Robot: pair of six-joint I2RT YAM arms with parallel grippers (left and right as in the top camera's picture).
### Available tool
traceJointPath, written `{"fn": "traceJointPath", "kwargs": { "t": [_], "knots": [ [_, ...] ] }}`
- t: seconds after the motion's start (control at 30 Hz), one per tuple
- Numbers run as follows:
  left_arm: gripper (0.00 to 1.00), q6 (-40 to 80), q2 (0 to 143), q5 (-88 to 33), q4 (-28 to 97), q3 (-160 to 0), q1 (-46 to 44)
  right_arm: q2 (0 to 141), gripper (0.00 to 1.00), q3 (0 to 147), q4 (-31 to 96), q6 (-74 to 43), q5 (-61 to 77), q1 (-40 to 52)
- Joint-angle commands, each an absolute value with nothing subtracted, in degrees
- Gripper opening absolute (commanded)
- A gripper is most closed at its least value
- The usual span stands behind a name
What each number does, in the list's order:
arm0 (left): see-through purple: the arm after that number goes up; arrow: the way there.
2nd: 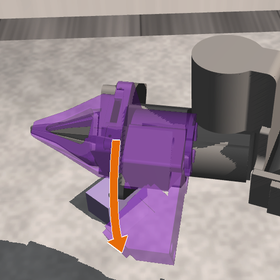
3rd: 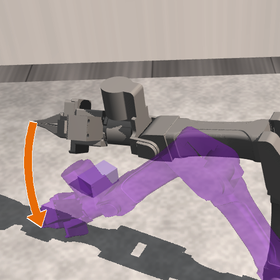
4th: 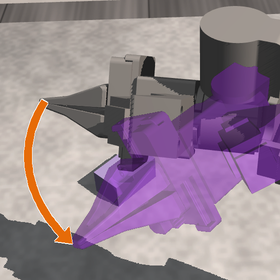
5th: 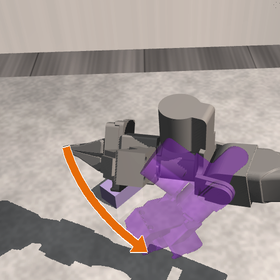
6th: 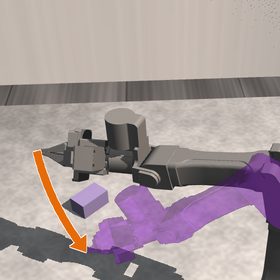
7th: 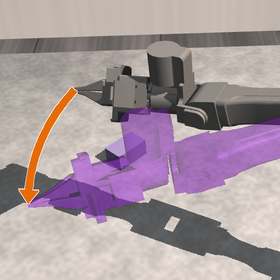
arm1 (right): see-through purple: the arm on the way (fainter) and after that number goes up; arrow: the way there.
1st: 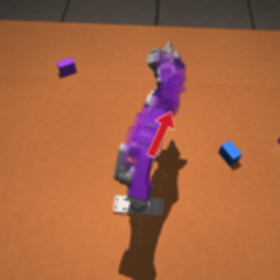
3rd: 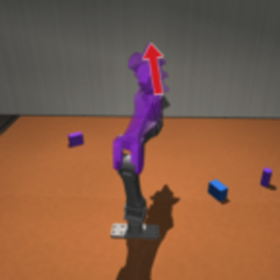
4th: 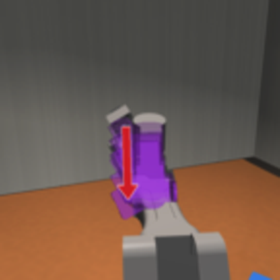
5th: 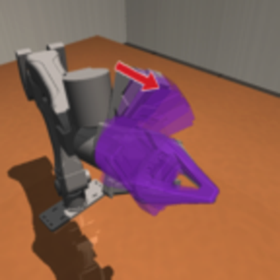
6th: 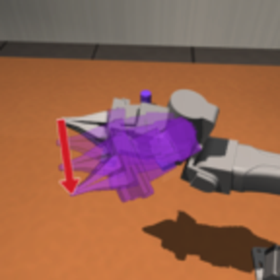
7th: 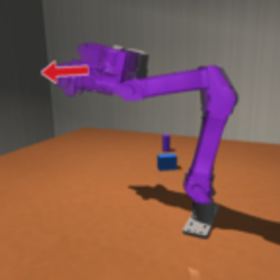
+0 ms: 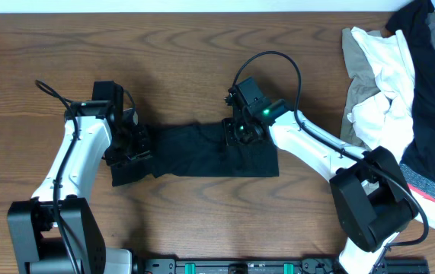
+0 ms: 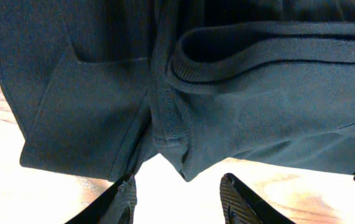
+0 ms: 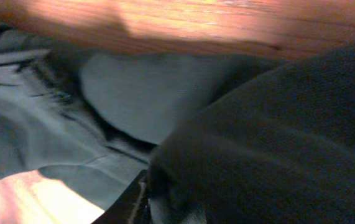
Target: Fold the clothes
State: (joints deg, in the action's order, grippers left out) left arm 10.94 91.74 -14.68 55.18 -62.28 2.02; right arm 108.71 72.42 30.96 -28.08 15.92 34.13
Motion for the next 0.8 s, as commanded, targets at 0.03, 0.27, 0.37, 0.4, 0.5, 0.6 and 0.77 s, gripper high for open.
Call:
{"fn": "traceJointPath", "kwargs": {
  "t": [0.03, 0.27, 0.37, 0.4, 0.5, 0.6, 0.77],
  "knots": [
    [0.46, 11.53, 91.72, -14.55, 55.40, -62.37, 1.89, 108.86, 0.30, 73.49, 29.89, -27.09, 18.50, 34.70],
    [0.46, 11.51, 91.72, -14.50, 55.05, -62.37, 1.89, 108.86, 0.34, 73.52, 24.08, -20.03, 24.25, 34.63],
    [0.46, 11.49, 91.72, -14.31, 55.02, -62.37, 1.89, 108.22, 0.36, 73.54, 24.25, -17.78, 21.63, 33.71],
    [0.46, 11.49, 91.72, -14.31, 55.02, -62.37, 1.89, 107.81, 0.36, 73.56, 24.75, -17.63, 20.53, 33.32],
    [0.46, 11.49, 91.72, -14.31, 55.05, -62.37, 1.89, 105.01, 0.36, 73.73, 27.35, -16.47, 19.66, 31.51],
    [0.46, 11.49, 91.72, -14.31, 55.00, -62.37, 1.89, 100.99, 0.36, 73.80, 30.76, -14.06, 18.33, 29.78],
    [0.46, 11.49, 91.72, -14.31, 54.98, -62.37, 1.89, 95.44, 0.35, 73.80, 35.20, -11.70, 13.63, 27.24]
  ]
}}
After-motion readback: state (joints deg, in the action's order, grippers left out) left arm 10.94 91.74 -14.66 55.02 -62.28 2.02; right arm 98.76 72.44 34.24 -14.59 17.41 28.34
